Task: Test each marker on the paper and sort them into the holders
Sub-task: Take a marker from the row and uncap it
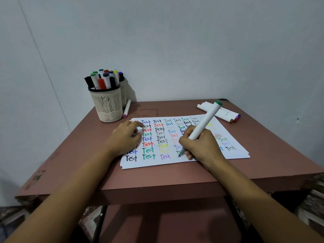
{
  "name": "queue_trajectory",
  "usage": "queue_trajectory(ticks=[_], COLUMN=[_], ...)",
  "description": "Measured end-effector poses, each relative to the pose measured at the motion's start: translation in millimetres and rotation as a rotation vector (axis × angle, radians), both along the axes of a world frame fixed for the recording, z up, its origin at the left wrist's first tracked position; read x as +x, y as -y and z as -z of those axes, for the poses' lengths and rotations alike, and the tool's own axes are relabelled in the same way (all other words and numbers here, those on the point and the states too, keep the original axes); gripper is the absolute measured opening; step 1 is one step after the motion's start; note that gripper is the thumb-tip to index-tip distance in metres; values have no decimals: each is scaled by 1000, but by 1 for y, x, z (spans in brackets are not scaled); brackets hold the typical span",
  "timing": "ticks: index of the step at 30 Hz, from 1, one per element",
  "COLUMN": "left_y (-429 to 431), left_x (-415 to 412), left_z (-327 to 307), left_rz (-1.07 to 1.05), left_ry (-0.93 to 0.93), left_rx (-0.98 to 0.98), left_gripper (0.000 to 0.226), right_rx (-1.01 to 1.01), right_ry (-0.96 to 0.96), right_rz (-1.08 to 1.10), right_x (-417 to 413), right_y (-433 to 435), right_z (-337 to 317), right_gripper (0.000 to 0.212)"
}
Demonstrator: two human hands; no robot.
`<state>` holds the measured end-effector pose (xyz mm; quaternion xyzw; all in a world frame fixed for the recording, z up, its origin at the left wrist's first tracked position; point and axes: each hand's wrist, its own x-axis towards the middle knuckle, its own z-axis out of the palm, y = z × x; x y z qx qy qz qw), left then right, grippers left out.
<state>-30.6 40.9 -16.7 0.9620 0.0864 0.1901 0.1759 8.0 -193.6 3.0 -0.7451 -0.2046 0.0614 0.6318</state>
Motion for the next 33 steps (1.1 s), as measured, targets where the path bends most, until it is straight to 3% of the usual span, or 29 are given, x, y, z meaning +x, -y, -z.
queue_trajectory(ticks=[9, 33], left_y=[3, 6], left_x=[-2, -4], left_z=[-2, -5], left_rz=[-9, -18], left_ry=[-30, -27], left_rx=[-11, -13], left_gripper=[29, 30], right_rx=[46, -12], right_ry=[-36, 117], right_rz=[29, 31], right_x=[0, -2], right_y=[2, 2], right_z=[-2, 0], right_gripper=[27, 27])
